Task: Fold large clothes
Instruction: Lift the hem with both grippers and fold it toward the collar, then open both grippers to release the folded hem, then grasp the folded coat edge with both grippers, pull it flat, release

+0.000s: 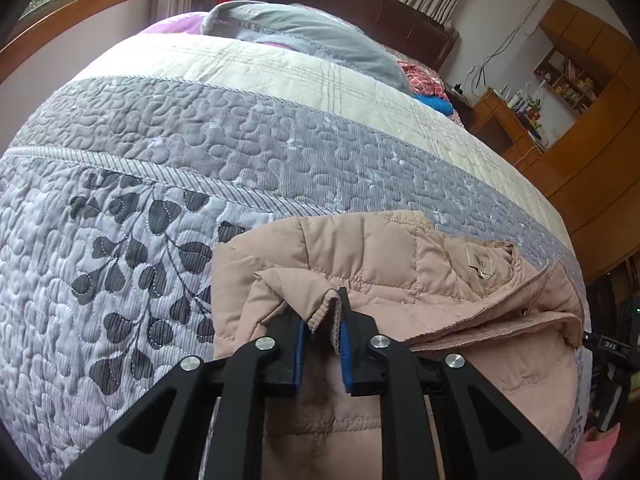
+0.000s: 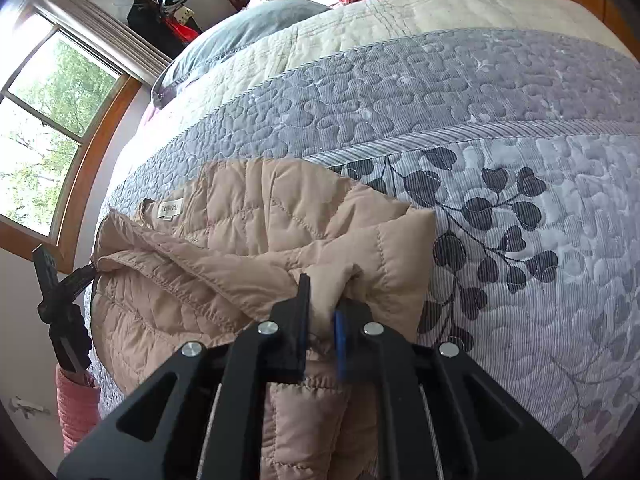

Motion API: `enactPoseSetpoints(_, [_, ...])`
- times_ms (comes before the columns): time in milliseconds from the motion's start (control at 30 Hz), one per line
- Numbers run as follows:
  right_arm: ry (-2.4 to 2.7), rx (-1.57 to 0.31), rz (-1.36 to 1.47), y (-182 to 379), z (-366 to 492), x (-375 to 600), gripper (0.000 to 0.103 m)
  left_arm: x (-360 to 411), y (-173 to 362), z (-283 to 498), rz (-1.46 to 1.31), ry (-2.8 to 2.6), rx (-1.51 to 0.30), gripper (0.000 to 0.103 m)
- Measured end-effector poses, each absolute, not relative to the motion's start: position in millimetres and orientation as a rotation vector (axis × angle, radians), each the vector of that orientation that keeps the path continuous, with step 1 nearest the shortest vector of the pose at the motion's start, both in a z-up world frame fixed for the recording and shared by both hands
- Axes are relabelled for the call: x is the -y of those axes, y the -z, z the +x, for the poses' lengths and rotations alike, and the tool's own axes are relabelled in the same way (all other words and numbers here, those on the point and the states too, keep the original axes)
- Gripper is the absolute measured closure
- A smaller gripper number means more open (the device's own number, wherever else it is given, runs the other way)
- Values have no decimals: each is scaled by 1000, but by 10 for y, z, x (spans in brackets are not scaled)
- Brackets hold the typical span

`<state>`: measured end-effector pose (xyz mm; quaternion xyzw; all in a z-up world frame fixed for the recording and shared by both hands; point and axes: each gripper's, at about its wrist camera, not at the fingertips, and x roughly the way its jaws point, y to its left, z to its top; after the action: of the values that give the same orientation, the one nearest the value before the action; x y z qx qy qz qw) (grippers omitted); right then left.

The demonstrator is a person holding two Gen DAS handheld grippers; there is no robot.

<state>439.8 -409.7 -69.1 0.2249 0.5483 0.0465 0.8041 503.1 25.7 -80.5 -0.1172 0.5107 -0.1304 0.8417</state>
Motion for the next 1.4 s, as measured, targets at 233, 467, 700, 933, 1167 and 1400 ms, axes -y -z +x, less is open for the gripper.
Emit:
enactPoseSetpoints(233, [-107, -1079, 496, 401, 4104, 4214, 23, -529, 434, 4817, -380, 379, -1053, 48])
enactPoseSetpoints(467, [-192, -1084, 418, 367, 3735, 4017, 33, -600, 334, 4221, -258, 406, -1025, 40])
enactPoseSetpoints(700, [-163, -1154, 359, 668, 3750, 3766, 60, -423, 652, 3970, -142, 378, -1055, 41])
enactPoseSetpoints(933, [-151, -1065, 292, 415, 3729, 3671, 93, -356, 506, 3903, -115, 334, -956, 94])
enactPoseSetpoints(1167, [-132, -951, 341, 90, 3908, 3816, 93, -319, 126, 3989, -126, 288, -740, 97])
enactPoseSetpoints(1400, [-68, -1080, 419, 692, 4275, 3993, 93, -230, 749, 4481, -65, 213, -975, 96])
